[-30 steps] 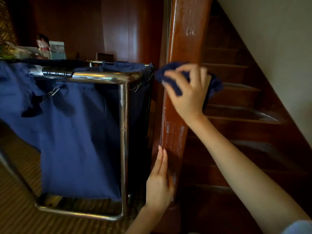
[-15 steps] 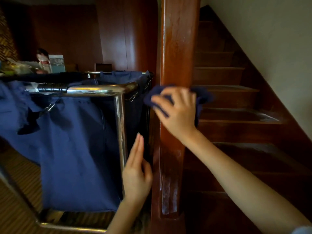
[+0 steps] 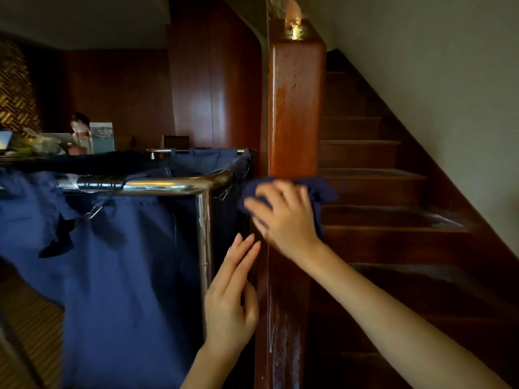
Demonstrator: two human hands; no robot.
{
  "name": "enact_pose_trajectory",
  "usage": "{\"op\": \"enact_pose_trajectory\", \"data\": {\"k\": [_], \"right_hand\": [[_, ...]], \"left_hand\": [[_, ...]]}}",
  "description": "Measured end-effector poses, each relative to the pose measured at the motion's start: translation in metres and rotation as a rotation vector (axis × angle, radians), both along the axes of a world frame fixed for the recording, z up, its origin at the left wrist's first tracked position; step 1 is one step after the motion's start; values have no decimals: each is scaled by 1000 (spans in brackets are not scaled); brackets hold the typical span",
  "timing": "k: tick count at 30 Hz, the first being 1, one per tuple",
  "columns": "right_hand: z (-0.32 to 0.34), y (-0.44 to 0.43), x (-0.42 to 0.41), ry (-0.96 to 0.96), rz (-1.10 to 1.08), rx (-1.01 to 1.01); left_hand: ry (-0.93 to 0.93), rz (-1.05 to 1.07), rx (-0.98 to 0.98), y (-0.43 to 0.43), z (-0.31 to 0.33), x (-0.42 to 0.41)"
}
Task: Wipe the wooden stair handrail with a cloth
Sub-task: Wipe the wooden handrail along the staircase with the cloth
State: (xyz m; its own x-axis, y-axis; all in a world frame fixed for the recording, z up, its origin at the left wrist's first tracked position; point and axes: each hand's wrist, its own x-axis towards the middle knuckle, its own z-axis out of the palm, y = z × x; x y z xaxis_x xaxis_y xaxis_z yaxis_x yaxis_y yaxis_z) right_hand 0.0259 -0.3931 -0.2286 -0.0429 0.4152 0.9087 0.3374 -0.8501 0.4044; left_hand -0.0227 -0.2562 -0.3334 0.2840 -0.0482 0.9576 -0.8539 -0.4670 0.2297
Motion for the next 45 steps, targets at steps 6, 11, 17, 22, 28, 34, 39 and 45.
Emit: {"op": "enact_pose_trajectory", "data": {"k": [6,11,17,22,28,34,39,45], "right_hand": [[-45,-41,-18,200,45,-228],[46,-19,2,-85,120,425],[-45,-42,-8,110,80,-111],[15,-51,-7,166,207,116],[42,-46,-16,226,286,249],[-52,-59,-20,369,273,155],[-37,-61,-15,307,125,67],[-125,-66,-11,372,184,116]], "left_hand": [[7,48,6,18,-4,1],[-98,66,3,15,61,11],[-187,2,17,-4,113,13],[-174,-14,54,-23,112,18],[-91,35,-32,-40,99,14],[-115,248,107,-48,51,20],[-135,210,65,-47,44,32],[-109,176,177,-34,-34,38]]}}
